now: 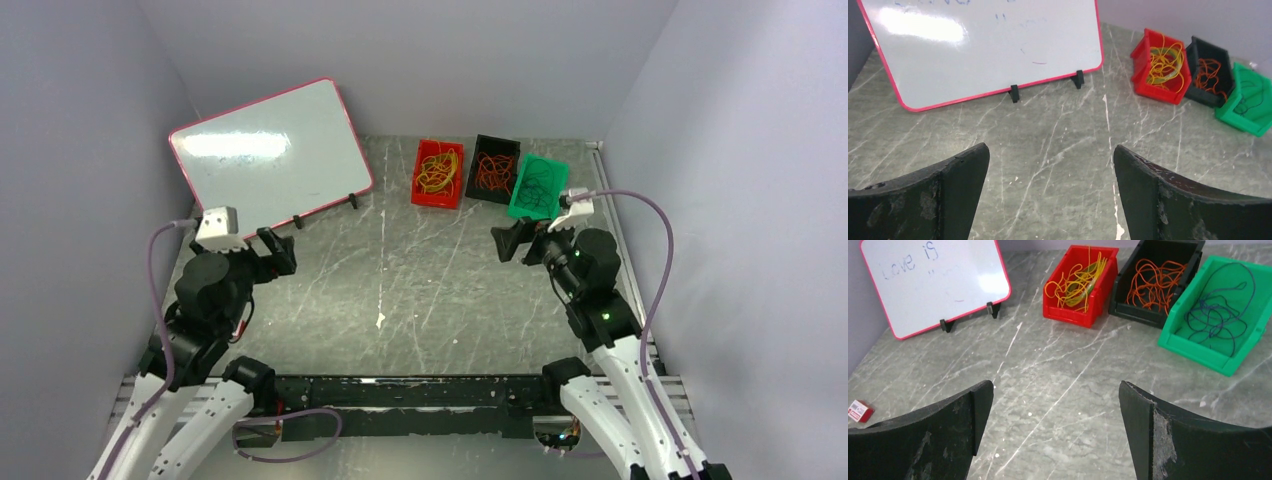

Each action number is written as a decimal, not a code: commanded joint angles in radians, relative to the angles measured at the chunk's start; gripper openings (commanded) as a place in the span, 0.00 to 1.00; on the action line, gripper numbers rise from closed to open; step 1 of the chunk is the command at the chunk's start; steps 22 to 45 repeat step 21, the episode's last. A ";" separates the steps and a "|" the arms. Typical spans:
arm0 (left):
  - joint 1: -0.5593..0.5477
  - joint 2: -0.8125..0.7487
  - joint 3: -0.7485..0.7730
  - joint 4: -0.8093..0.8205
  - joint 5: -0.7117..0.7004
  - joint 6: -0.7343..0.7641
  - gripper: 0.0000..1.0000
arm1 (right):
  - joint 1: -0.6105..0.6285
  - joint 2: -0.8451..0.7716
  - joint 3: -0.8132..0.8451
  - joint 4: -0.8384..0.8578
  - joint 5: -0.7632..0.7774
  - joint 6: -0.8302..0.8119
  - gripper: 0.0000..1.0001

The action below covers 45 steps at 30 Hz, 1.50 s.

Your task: Untangle the cables

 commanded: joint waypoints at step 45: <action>0.003 0.008 -0.006 -0.052 -0.054 -0.060 0.99 | -0.002 -0.020 -0.096 0.009 0.067 0.057 1.00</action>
